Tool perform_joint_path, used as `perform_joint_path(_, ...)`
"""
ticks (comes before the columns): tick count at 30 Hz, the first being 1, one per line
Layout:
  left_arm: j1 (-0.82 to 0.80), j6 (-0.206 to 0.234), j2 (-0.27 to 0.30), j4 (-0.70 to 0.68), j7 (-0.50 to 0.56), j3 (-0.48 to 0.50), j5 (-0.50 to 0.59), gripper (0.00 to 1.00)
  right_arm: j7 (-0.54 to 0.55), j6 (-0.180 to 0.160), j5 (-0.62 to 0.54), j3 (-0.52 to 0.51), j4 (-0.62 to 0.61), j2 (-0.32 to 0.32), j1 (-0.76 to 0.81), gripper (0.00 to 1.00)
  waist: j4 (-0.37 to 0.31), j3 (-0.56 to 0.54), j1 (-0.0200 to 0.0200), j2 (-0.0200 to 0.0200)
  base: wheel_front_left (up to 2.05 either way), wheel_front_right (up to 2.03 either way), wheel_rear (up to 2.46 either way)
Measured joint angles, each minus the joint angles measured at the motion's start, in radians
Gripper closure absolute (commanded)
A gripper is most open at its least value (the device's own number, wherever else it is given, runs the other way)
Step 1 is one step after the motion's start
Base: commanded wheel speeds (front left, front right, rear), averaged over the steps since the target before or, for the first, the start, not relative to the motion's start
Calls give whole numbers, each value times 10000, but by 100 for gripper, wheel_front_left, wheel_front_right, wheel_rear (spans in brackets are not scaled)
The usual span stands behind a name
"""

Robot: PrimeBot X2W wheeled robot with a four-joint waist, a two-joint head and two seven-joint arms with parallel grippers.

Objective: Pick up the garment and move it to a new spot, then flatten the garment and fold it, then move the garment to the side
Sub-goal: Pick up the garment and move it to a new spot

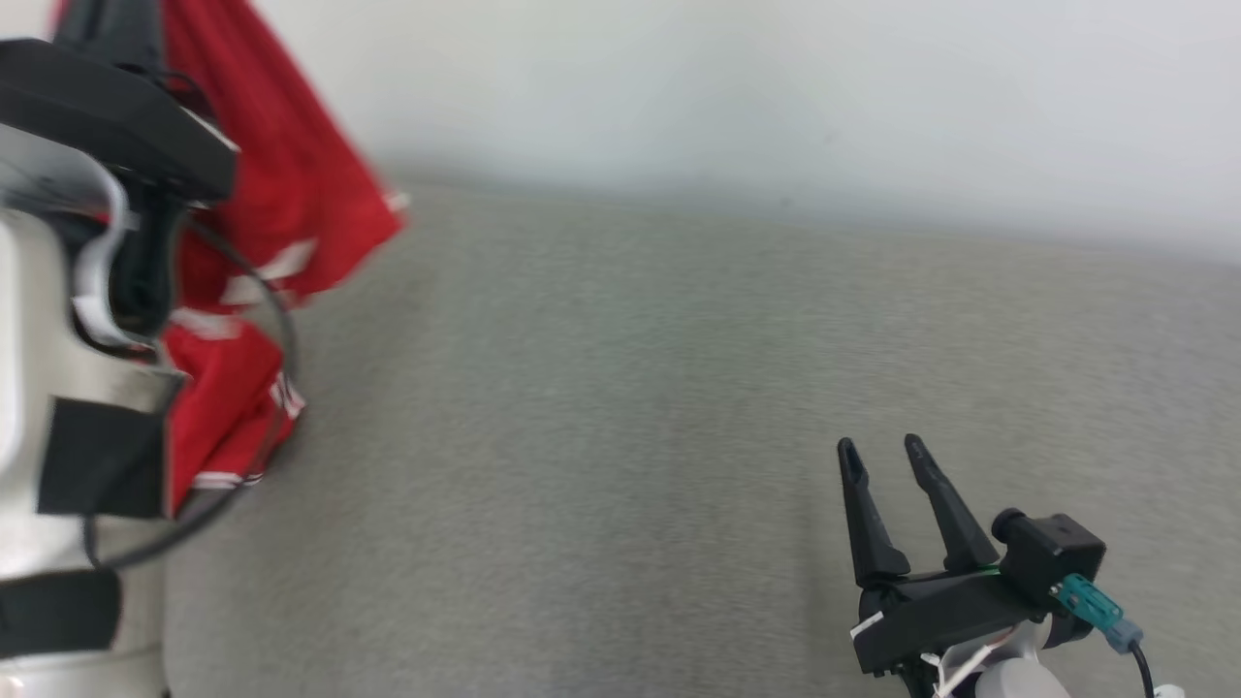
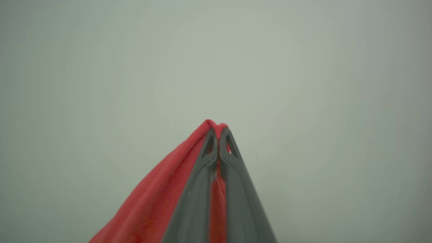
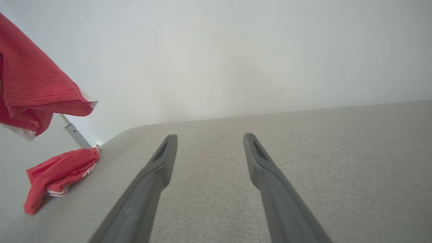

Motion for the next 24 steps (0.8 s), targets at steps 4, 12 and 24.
perform_joint_path(4,590,0,-399,-1212,178,-397,-205,100,-58,0,-12,-201,-13,0,-3,0,-743,-142,1,0,0,0,0)
perform_joint_path(12,2198,412,-1277,-2709,-194,-922,-259,100,-92,0,-63,-330,-224,0,43,0,-2405,-171,1,0,0,0,0)
perform_joint_path(24,5029,667,-1540,-2033,-1026,-1687,15,100,-222,0,-142,-73,-261,-4,63,0,-4374,214,3,1,0,0,0)
